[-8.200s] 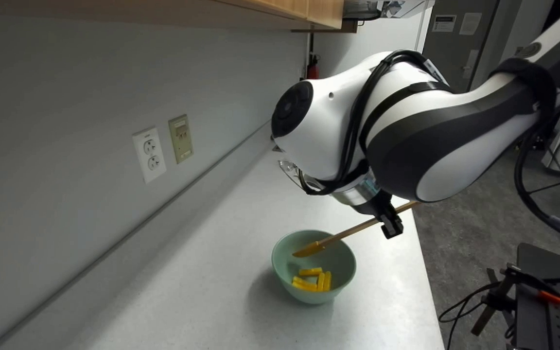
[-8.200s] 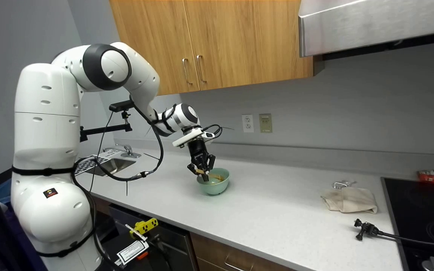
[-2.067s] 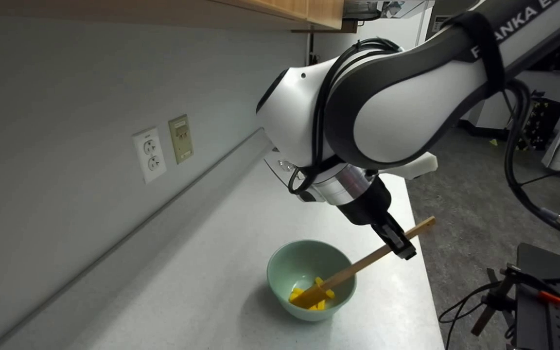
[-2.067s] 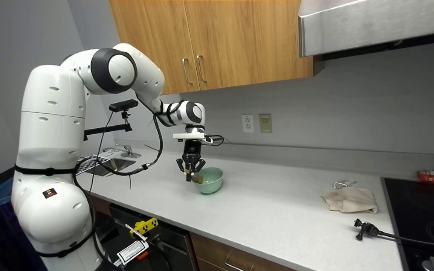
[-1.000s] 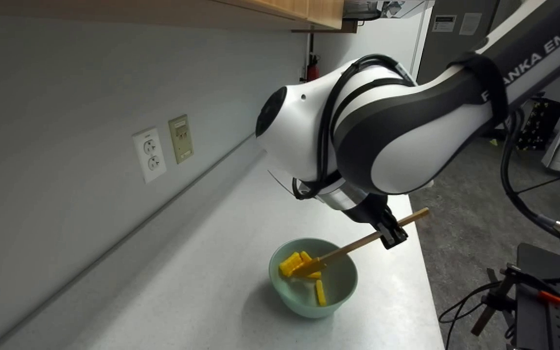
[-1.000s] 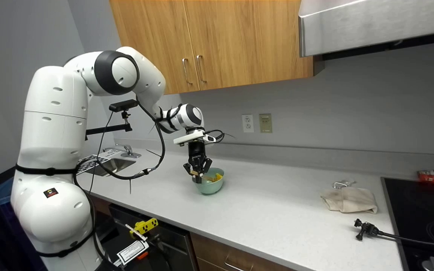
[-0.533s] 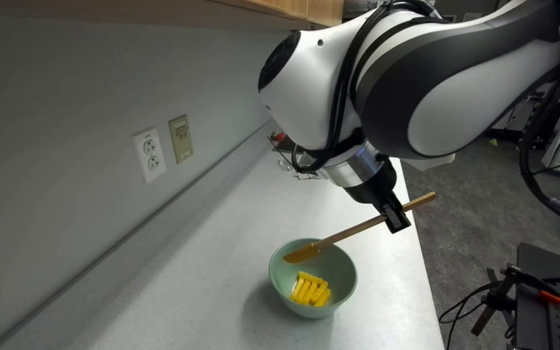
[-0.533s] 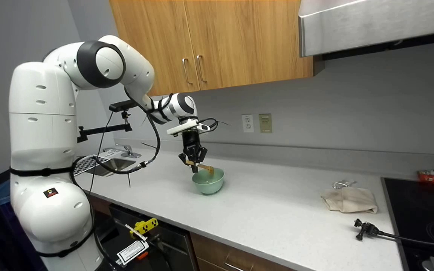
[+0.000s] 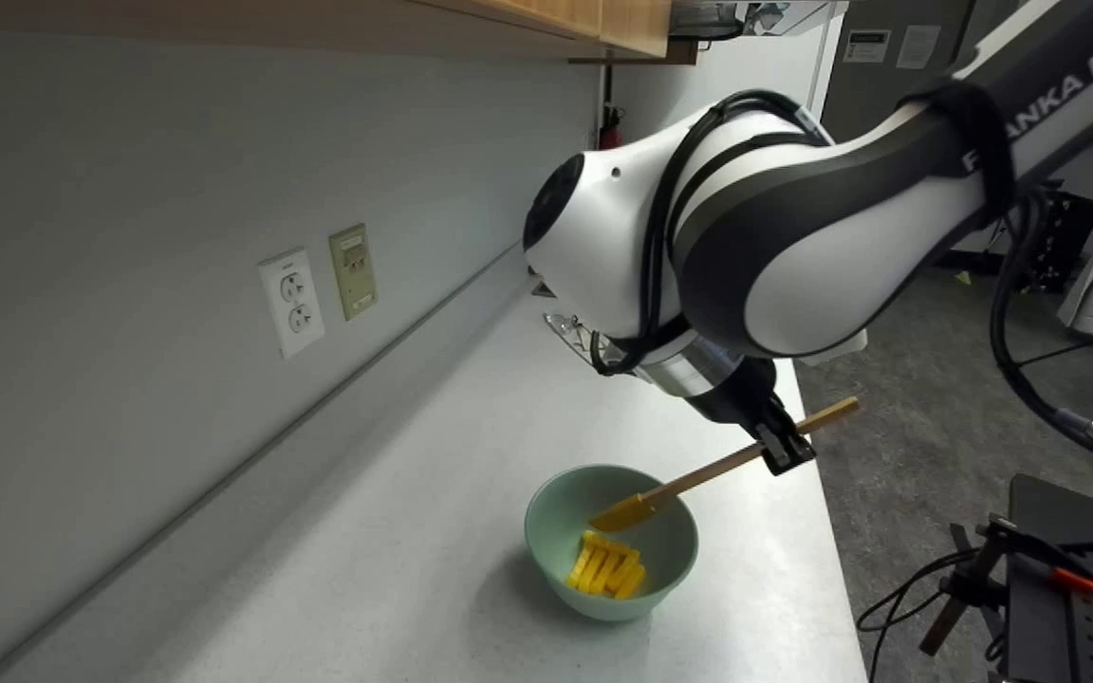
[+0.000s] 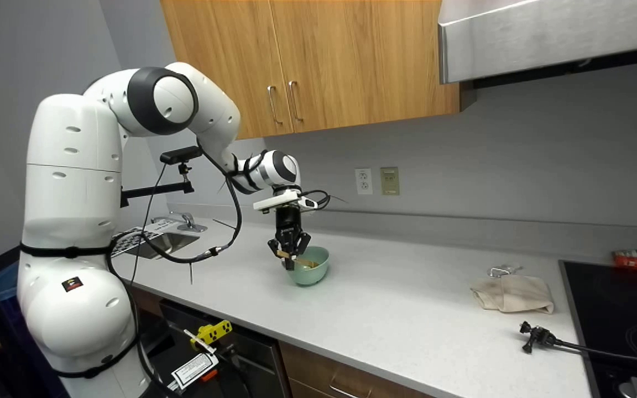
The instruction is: Use the wooden spoon to stir the contents in the blue bowl
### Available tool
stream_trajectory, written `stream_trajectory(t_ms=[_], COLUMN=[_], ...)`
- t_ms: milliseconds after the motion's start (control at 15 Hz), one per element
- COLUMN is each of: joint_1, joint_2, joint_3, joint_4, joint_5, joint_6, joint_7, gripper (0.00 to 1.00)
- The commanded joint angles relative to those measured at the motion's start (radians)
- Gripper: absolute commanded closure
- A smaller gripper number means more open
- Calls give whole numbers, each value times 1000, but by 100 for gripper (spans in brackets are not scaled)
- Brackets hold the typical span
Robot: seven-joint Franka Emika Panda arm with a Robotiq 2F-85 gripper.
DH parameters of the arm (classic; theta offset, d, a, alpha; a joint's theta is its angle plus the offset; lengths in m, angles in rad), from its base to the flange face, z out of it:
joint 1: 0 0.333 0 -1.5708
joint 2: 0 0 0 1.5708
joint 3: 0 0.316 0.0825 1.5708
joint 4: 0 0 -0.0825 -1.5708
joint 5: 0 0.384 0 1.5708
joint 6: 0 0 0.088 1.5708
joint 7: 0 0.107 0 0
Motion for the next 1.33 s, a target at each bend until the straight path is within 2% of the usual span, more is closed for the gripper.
stream_trajectory(t_ms=[0,200,867,1267], joint_1=[-19,-25,-61,-43], joint_2=[48,62,12,-34], joint_3=[-5,2,23,4], joint_4=[24,29,43,21], joint_5=[33,55,259,208], joint_6=[7,5,41,152], joint_7=[-39,-68,-254,-204], gripper=[98,98,98,98])
